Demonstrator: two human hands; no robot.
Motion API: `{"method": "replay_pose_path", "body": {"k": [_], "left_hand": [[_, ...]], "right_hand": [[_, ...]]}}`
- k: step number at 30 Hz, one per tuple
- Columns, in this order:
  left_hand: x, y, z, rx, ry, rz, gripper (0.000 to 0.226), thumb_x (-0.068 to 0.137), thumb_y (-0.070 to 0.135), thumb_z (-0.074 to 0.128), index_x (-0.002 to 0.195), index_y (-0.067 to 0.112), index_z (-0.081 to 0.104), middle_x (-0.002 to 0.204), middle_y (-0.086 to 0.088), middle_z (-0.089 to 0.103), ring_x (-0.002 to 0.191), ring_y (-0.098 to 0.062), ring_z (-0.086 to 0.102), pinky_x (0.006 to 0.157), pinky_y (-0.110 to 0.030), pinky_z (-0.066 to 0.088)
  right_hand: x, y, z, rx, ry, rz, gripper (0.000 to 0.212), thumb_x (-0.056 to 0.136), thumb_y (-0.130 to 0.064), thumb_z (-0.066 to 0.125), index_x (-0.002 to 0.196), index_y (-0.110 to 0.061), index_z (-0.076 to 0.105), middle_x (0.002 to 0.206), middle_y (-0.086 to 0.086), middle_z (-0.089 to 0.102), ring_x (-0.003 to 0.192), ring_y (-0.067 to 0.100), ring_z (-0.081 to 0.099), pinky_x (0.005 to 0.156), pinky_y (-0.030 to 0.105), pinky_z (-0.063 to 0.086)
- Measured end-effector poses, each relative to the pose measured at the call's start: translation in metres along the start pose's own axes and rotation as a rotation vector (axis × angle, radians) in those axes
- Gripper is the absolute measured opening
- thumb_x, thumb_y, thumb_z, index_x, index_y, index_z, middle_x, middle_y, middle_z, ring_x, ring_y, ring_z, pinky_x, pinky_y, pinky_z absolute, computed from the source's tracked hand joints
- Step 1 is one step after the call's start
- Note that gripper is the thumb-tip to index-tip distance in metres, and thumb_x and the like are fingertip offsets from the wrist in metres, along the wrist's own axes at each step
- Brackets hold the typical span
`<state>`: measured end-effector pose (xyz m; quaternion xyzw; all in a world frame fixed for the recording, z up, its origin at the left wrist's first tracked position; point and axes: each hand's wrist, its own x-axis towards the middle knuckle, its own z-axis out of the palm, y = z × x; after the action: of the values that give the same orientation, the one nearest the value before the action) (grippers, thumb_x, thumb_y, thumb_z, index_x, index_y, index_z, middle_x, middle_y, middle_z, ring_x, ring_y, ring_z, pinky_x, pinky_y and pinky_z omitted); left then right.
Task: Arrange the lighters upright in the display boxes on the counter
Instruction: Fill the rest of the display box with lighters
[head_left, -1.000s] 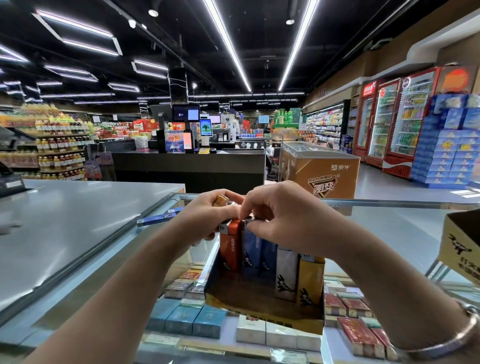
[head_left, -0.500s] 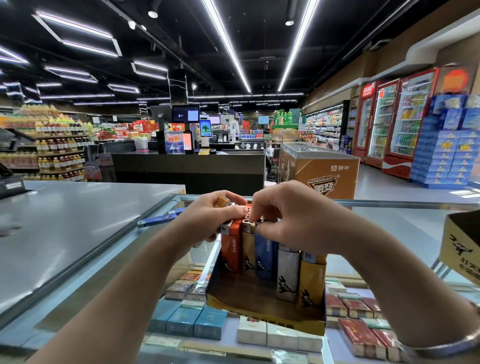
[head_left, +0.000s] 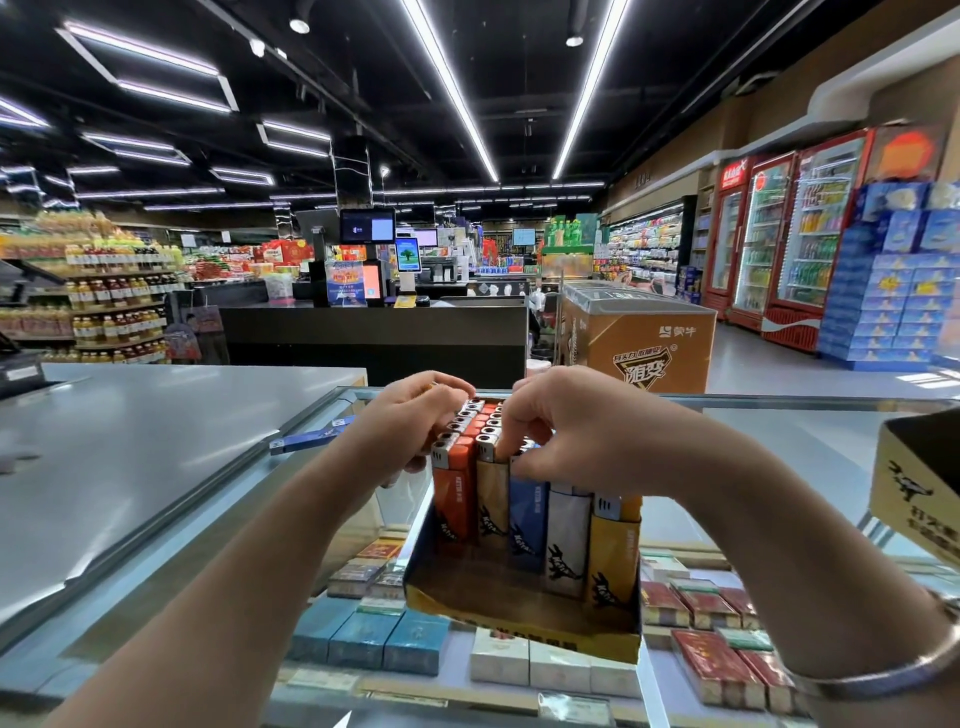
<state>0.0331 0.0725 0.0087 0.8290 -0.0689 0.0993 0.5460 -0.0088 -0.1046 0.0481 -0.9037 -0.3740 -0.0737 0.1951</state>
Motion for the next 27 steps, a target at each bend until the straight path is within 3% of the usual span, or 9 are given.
{"method": "replay_pose_path", "body": {"k": [2, 5, 7, 9, 13, 15, 21, 25, 27], "left_hand": [[0.002, 0.004, -0.003, -0.127, 0.054, -0.027, 0.012, 0.087, 0.006, 0.042, 0.089, 0.013, 0.052, 0.053, -0.001, 0.049, 0.045, -0.011, 0.044, 0.043, -0.022, 0.037], [-0.004, 0.004, -0.011, -0.362, -0.014, 0.151, 0.018, 0.069, 0.014, 0.044, 0.086, 0.011, 0.044, 0.059, -0.003, 0.046, 0.05, -0.011, 0.042, 0.047, -0.022, 0.039], [-0.009, 0.004, -0.014, -0.382, 0.007, 0.224, 0.011, 0.077, 0.015, 0.05, 0.086, 0.014, 0.044, 0.065, -0.005, 0.048, 0.058, -0.014, 0.046, 0.057, -0.024, 0.042], [-0.008, 0.005, -0.009, -0.253, 0.12, 0.327, 0.008, 0.092, 0.014, 0.05, 0.09, 0.019, 0.044, 0.074, -0.006, 0.049, 0.065, -0.015, 0.05, 0.061, -0.022, 0.047], [-0.011, 0.003, -0.001, 0.124, 0.363, 0.712, 0.02, 0.085, 0.021, 0.057, 0.089, 0.022, 0.037, 0.074, 0.003, 0.05, 0.062, -0.005, 0.048, 0.059, -0.016, 0.045], [-0.014, 0.004, 0.0, 0.184, 0.399, 0.769, 0.024, 0.082, 0.026, 0.058, 0.092, 0.016, 0.039, 0.073, 0.008, 0.049, 0.063, 0.0, 0.051, 0.06, -0.012, 0.045], [-0.018, 0.007, 0.008, 0.415, 0.351, 0.924, 0.033, 0.078, 0.016, 0.069, 0.095, 0.004, 0.043, 0.074, 0.012, 0.046, 0.061, -0.002, 0.05, 0.059, -0.012, 0.045], [-0.019, 0.008, 0.017, 0.363, 0.22, 0.972, 0.039, 0.082, 0.012, 0.064, 0.106, 0.013, 0.033, 0.078, 0.014, 0.049, 0.066, 0.005, 0.053, 0.06, -0.007, 0.043], [-0.018, 0.007, 0.02, 0.305, 0.177, 0.954, 0.047, 0.081, 0.011, 0.066, 0.114, 0.006, 0.033, 0.078, 0.015, 0.05, 0.066, 0.005, 0.053, 0.06, -0.006, 0.041]], "right_hand": [[0.001, 0.001, 0.002, 0.051, -0.007, 0.007, 0.007, 0.084, -0.012, 0.064, 0.083, -0.016, 0.07, 0.081, -0.003, 0.062, 0.073, 0.011, 0.058, 0.055, 0.016, 0.046], [0.002, 0.004, 0.003, 0.112, 0.015, 0.01, 0.009, 0.085, -0.015, 0.063, 0.082, -0.009, 0.071, 0.078, 0.0, 0.065, 0.071, 0.013, 0.061, 0.066, 0.027, 0.054], [0.002, 0.006, 0.005, 0.13, 0.049, 0.009, 0.011, 0.086, -0.017, 0.063, 0.083, -0.009, 0.07, 0.077, 0.0, 0.065, 0.07, 0.011, 0.061, 0.066, 0.028, 0.055], [0.003, 0.007, 0.007, 0.169, 0.136, -0.011, 0.01, 0.087, -0.017, 0.062, 0.082, -0.011, 0.069, 0.068, -0.004, 0.062, 0.058, 0.003, 0.056, 0.055, 0.019, 0.048], [0.006, 0.01, 0.008, 0.246, 0.407, -0.035, 0.009, 0.087, -0.016, 0.063, 0.081, -0.013, 0.068, 0.058, -0.004, 0.056, 0.046, 0.001, 0.044, 0.049, 0.015, 0.039], [0.006, 0.009, 0.008, 0.287, 0.492, -0.06, 0.007, 0.085, -0.016, 0.065, 0.08, -0.013, 0.068, 0.06, 0.0, 0.057, 0.049, 0.002, 0.044, 0.05, 0.017, 0.041], [0.009, 0.002, 0.013, 0.195, 0.536, -0.094, 0.016, 0.076, -0.03, 0.072, 0.088, -0.021, 0.069, 0.07, -0.011, 0.053, 0.059, -0.002, 0.045, 0.057, 0.012, 0.039], [0.008, 0.0, 0.014, 0.156, 0.579, -0.102, 0.018, 0.074, -0.026, 0.075, 0.088, -0.016, 0.071, 0.07, -0.017, 0.051, 0.065, -0.009, 0.048, 0.063, 0.01, 0.038], [0.008, -0.001, 0.015, 0.17, 0.595, -0.105, 0.013, 0.076, -0.023, 0.074, 0.085, -0.014, 0.07, 0.071, -0.013, 0.056, 0.065, -0.005, 0.05, 0.062, 0.011, 0.04]]}}
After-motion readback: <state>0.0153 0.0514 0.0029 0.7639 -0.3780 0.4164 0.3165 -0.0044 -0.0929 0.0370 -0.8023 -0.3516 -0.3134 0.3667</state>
